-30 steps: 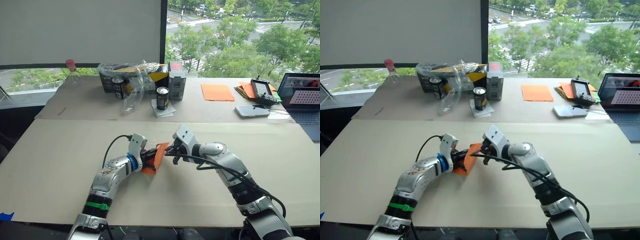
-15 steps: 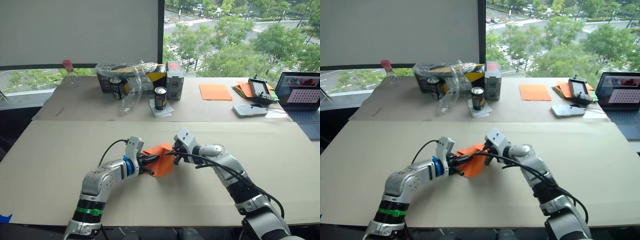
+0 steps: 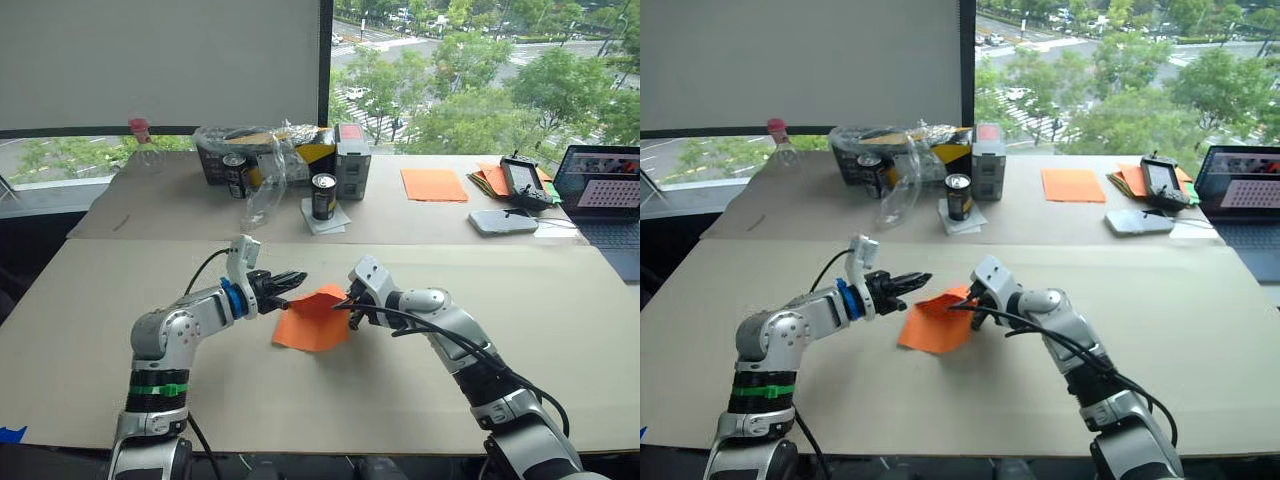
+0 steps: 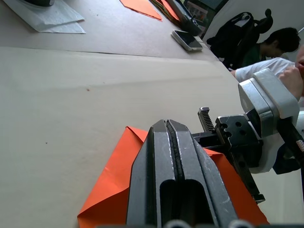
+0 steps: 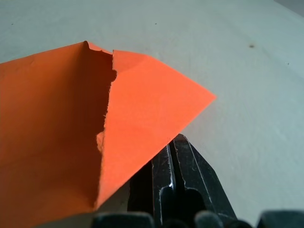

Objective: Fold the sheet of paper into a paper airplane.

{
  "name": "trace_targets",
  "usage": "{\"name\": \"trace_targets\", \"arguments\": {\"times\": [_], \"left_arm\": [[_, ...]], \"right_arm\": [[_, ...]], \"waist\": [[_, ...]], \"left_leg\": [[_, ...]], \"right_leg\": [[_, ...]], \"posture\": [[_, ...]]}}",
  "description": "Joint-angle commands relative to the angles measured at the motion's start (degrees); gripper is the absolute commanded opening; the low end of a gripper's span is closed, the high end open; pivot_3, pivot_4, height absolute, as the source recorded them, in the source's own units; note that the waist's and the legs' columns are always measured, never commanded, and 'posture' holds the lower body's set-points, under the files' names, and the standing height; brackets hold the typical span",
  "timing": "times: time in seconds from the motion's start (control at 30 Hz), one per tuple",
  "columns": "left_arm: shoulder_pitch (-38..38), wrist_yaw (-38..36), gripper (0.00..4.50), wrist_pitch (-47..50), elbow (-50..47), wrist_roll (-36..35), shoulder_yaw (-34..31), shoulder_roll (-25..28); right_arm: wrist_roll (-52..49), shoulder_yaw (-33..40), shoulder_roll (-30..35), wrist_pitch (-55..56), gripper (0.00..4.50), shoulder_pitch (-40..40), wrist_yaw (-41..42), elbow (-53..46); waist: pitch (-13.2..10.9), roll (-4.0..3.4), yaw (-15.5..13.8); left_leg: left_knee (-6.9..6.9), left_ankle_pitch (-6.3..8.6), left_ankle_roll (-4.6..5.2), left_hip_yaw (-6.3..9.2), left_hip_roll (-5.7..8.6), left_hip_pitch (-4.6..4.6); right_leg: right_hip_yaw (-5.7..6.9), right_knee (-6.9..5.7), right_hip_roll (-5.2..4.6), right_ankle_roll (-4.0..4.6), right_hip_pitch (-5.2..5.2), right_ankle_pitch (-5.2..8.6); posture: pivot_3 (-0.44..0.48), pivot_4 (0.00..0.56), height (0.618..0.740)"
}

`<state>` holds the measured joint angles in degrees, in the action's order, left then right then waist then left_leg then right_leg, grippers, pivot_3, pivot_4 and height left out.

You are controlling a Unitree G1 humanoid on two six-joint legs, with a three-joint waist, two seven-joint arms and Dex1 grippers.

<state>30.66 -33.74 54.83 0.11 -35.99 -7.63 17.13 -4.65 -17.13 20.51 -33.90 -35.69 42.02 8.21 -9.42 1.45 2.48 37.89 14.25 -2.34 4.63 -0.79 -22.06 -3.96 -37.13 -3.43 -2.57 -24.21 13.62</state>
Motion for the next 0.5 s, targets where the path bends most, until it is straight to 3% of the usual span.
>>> {"name": "trace_targets", "arguments": {"times": [0.03,0.5], "left_arm": [[1.37,-1.29,0.03,-6.39,4.24,4.01,4.05,-0.96],[0.3,-4.09,0.03,-11.18,8.73,8.03,9.09,-2.48]], "right_arm": [[-0.44,1.78,0.34,-0.03,0.0,-0.09,-0.34,-3.35],[-1.03,2.17,-0.73,-1.7,0.0,-0.3,-1.44,-5.44]], "waist": [[0.0,0.0,0.09],[0.0,0.0,0.15]], "left_leg": [[0.0,0.0,0.0,0.0,0.0,0.0],[0.0,0.0,0.0,0.0,0.0,-0.01]], "right_leg": [[0.0,0.0,0.0,0.01,0.0,0.0],[-0.01,-0.01,0.0,0.01,0.0,-0.01]], "posture": [[0.0,0.15,0.73],[0.0,0.15,0.73]]}}
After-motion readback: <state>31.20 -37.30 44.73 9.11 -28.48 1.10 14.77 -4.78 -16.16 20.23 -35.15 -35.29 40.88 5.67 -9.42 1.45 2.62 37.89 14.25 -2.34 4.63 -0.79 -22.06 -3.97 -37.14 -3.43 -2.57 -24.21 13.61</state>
